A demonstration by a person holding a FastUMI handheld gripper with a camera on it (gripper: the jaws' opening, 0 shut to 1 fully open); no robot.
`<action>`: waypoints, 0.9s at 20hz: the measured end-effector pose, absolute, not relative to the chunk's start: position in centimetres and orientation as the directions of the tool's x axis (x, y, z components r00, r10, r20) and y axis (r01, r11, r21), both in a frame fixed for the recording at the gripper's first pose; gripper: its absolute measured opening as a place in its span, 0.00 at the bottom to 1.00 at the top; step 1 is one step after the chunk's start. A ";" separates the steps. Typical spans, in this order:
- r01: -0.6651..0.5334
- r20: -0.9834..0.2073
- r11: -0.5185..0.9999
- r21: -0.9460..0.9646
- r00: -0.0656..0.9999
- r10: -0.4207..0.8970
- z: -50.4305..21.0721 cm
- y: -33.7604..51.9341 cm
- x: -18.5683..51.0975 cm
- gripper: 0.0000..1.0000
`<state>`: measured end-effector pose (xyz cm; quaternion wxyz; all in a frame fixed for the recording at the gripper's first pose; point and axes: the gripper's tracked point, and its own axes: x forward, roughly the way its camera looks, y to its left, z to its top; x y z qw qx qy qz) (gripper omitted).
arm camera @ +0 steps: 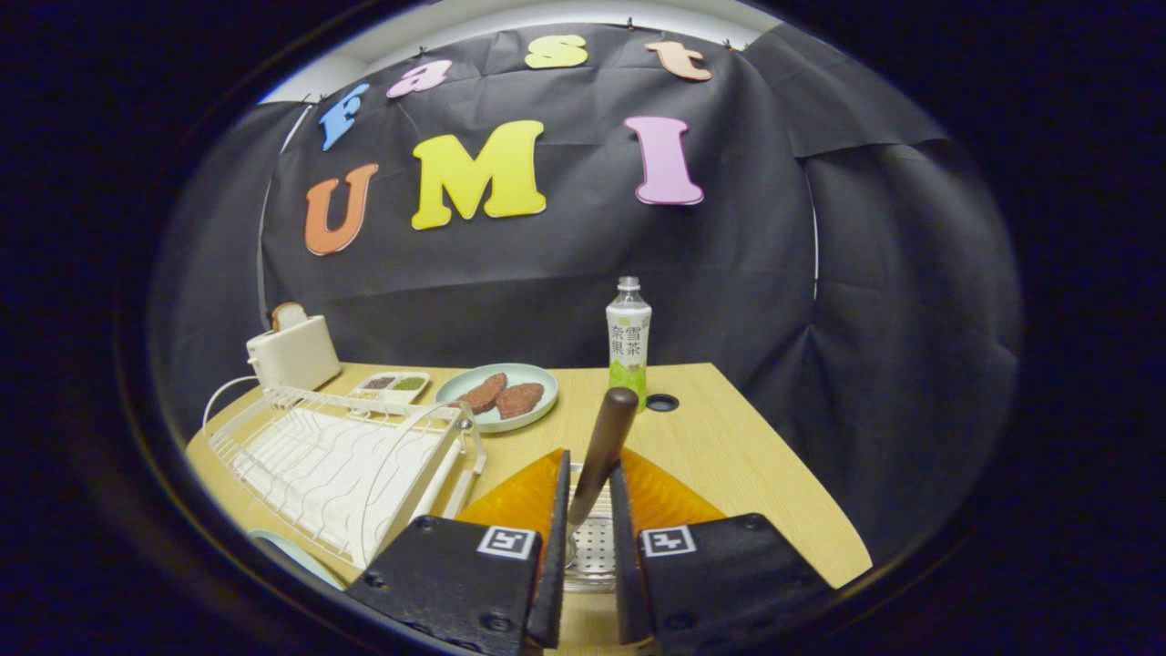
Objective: Take the plate from the dish rack, then take the spoon from the basket and place it into the plate.
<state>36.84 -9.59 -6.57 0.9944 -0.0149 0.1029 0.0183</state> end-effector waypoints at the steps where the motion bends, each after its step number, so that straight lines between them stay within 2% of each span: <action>1: -0.046 -0.203 0.999 -0.019 0.978 0.041 -6.4 -9.1 36.8 0.22; 5: 0.012 -0.139 1.000 -0.028 0.990 -0.016 -4.9 -9.7 36.4 0.15; 9: 0.046 -0.062 0.998 -0.052 0.997 -0.049 -2.5 -10.2 34.9 0.14; 14: 0.041 0.061 0.995 -0.087 0.998 -0.036 1.6 -9.1 30.3 0.14; 18: 0.013 0.082 0.994 -0.106 0.997 -0.005 3.0 -7.1 25.8 0.13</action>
